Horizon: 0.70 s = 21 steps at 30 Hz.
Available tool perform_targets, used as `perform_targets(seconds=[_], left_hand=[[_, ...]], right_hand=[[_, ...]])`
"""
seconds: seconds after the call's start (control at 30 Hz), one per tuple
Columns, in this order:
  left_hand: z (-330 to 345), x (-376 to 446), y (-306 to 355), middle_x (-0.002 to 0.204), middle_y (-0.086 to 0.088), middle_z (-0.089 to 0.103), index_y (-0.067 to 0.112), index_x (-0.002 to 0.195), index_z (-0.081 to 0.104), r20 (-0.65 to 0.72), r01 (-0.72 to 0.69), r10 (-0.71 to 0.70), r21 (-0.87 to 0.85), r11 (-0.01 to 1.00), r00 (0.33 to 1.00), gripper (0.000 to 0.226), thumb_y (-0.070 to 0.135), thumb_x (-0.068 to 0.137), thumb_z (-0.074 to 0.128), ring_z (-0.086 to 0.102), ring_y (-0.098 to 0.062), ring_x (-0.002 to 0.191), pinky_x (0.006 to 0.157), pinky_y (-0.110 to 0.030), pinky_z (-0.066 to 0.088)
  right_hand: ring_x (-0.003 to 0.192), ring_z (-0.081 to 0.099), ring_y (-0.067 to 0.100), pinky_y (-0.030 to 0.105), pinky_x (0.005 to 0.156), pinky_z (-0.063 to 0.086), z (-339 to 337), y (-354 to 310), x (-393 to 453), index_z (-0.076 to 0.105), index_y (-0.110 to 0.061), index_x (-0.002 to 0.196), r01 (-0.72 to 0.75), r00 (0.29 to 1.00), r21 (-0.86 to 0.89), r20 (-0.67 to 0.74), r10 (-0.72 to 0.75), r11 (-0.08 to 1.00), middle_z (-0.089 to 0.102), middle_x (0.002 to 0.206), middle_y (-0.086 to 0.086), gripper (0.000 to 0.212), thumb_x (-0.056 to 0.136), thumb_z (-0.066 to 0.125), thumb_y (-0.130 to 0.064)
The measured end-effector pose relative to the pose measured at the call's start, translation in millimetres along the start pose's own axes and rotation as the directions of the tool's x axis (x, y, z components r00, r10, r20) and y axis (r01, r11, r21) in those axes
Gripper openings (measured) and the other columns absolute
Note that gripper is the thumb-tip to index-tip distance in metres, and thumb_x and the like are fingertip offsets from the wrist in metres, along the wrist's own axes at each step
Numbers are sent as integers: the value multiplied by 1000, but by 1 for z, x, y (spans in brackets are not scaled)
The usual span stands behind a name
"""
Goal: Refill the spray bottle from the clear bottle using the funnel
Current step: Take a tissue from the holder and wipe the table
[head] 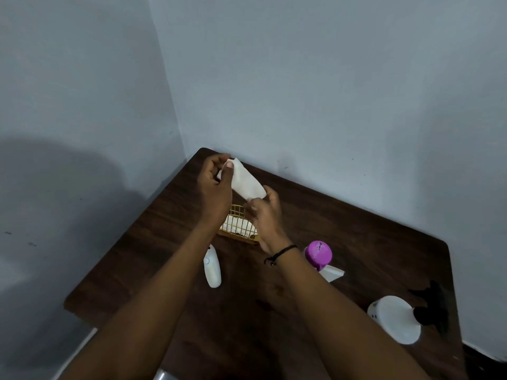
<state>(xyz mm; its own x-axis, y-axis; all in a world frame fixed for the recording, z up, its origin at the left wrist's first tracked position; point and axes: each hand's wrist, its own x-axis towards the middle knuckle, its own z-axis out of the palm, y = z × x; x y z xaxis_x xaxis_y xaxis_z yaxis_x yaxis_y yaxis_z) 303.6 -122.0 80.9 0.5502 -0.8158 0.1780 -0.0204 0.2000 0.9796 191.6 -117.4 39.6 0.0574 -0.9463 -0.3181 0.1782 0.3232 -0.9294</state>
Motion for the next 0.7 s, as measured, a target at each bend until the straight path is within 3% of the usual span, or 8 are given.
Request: perform_targets(seconds=[0.1,0.17,0.23,0.37,0.47,0.57,0.63,0.7], left_hand=[[5,1,11,103,1,69,14,106,63,-44,75,-79,-96,993,996,12,11,95,60,66,-8,97,75,-17,53],[8,2,18,107,-3,69,16,106,63,-87,121,-134,-138,983,987,13,11,94,61,66,-11,99,75,-18,53],[13,1,25,109,-5,68,15,108,63,-109,159,-177,-157,975,978,16,11,93,61,65,-12,98,75,-20,54],[27,-13,37,106,-2,67,15,109,63,-104,188,-204,-147,971,973,19,7,92,62,65,-11,96,82,-23,56],[39,-28,43,104,-1,67,15,108,63,-72,194,-204,-125,973,976,20,4,91,61,65,-13,97,87,-26,56],[47,-44,45,107,-3,69,17,103,65,-3,223,-224,-89,971,975,22,0,90,59,67,-17,102,83,-31,58],[52,-58,51,111,-6,68,18,97,67,98,255,-247,-72,964,964,25,-2,92,54,67,-21,98,65,-31,58],[56,-75,57,110,-8,67,14,95,68,211,300,-285,-42,953,935,26,-4,94,49,68,-23,91,56,-27,56]], right_hand=[[105,63,23,33,80,57,-3,-14,-11,40,-26,143,71,997,45,-47,-69,996,56,128,12,68,83,70,-11],[112,60,18,32,84,58,-9,-24,-22,39,-29,144,205,976,-112,-56,-212,972,52,132,5,75,82,74,-9],[117,53,9,24,90,55,-19,-32,-32,42,-33,142,338,928,-343,-32,-370,877,46,135,-3,74,80,78,-14],[106,53,5,-2,81,37,-40,-43,-51,69,-20,115,417,823,-651,-26,-568,634,56,122,2,31,86,73,-12],[99,53,6,3,83,37,-63,-54,-66,74,-15,104,413,785,-698,-53,-618,585,59,111,1,18,89,66,-7],[95,58,11,27,84,49,-86,-64,-84,73,-18,96,405,783,-701,-65,-619,586,60,101,-5,15,88,65,-8],[79,59,7,25,72,48,-104,-73,-101,72,-20,91,413,786,-690,-60,-615,595,63,86,-10,11,88,66,-11],[68,59,7,17,60,43,-123,-80,-122,72,-18,89,371,844,-641,-70,-532,672,67,77,-6,8,91,65,-16]])
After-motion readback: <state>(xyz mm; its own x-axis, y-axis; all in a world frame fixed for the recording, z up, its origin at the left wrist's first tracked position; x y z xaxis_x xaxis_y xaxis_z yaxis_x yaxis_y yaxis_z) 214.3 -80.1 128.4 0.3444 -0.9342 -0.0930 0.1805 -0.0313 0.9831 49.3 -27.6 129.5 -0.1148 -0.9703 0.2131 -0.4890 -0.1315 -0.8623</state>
